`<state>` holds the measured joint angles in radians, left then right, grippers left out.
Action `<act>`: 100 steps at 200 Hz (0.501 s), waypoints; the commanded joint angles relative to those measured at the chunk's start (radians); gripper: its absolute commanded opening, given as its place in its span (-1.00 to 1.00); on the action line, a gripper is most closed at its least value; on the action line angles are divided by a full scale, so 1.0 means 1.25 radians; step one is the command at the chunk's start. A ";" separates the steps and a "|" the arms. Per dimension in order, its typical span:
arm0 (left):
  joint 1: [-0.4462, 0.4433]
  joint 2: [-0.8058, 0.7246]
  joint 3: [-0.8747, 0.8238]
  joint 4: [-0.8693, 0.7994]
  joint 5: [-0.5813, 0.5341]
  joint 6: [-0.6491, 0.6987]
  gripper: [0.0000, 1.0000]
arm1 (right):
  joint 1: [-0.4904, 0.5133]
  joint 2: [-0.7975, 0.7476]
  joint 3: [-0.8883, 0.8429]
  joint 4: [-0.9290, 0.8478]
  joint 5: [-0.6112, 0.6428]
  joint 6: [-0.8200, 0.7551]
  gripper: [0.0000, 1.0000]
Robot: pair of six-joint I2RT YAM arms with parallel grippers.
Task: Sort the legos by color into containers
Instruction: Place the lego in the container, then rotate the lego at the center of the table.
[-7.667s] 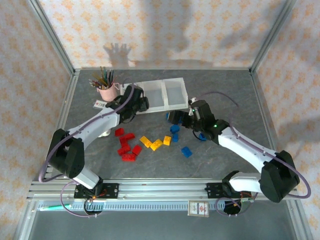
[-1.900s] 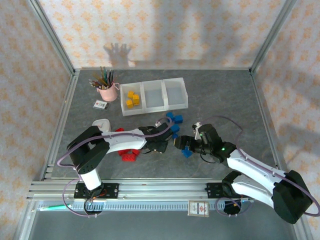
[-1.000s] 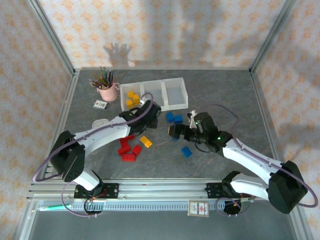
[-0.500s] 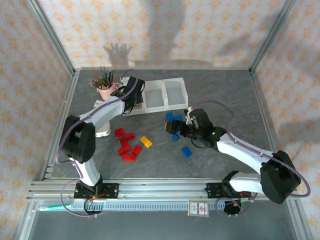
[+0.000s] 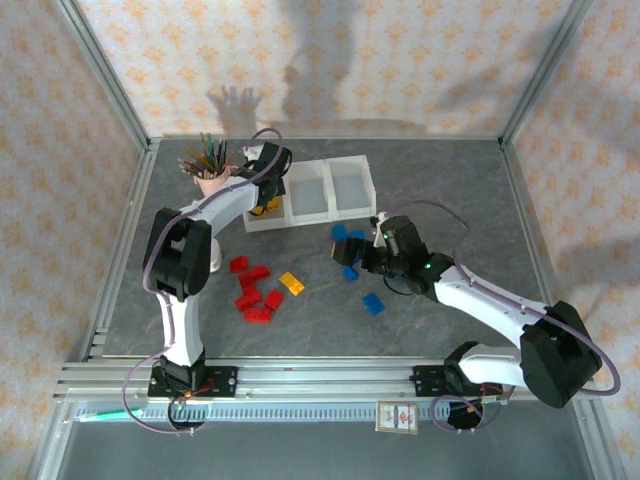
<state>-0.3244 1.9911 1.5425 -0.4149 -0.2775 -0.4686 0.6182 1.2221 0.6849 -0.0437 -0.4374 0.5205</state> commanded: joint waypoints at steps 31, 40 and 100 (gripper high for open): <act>0.000 -0.143 -0.041 -0.037 0.037 0.001 0.22 | -0.006 -0.029 0.026 -0.022 0.028 -0.016 0.99; -0.010 -0.172 -0.066 -0.035 0.044 -0.004 0.24 | -0.006 -0.029 0.025 -0.035 0.034 -0.020 0.99; -0.130 -0.367 -0.295 -0.020 0.073 -0.058 0.37 | -0.007 -0.104 -0.021 -0.092 0.044 -0.020 0.99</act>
<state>-0.4332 1.5906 1.2778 -0.4240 -0.2153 -0.4938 0.6144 1.1423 0.6861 -0.1127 -0.4133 0.5076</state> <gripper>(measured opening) 0.675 0.996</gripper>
